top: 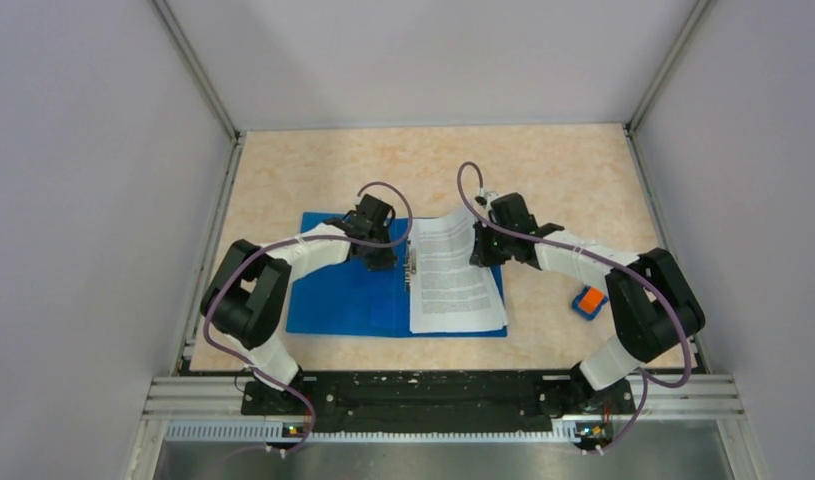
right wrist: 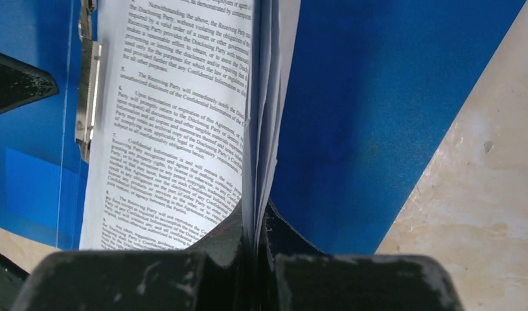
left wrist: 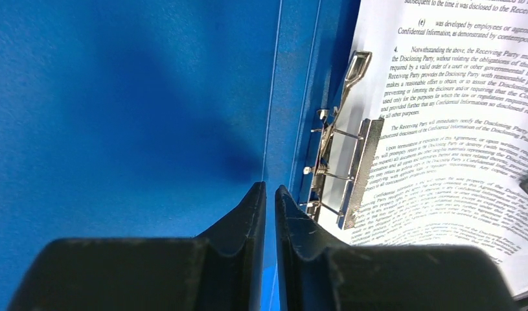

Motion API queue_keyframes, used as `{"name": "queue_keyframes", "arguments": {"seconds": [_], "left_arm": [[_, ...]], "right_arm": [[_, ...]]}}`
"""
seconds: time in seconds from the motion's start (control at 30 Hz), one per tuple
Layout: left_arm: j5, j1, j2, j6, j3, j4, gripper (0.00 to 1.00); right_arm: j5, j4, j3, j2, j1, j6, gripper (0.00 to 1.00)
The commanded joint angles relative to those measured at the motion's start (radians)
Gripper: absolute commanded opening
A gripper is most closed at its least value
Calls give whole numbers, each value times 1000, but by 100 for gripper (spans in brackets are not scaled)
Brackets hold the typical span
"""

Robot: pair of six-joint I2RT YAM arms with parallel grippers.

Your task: Put the files into the folder

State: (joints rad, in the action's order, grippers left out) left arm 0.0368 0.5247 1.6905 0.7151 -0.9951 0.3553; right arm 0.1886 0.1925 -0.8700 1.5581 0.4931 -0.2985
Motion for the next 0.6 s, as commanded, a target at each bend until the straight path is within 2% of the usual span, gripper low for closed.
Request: {"name": "queue_keyframes", "arguments": {"seconds": [0.0,0.33,0.37,0.57], "left_arm": [[6,14,-20,34,16,-43,15],[3,40,-4,63,37,-63,14],[2,42,-1,65,38,-64,13],[-1,52,8,78,38,-69,13]], "right_arm": [[8,-52,23,8,-21,-71,0],[13,-74,59,0,-41,-102,0],[10,-74,62,1,-44,-105,2],[2,-59,73,-22,-71,-113,28]]}}
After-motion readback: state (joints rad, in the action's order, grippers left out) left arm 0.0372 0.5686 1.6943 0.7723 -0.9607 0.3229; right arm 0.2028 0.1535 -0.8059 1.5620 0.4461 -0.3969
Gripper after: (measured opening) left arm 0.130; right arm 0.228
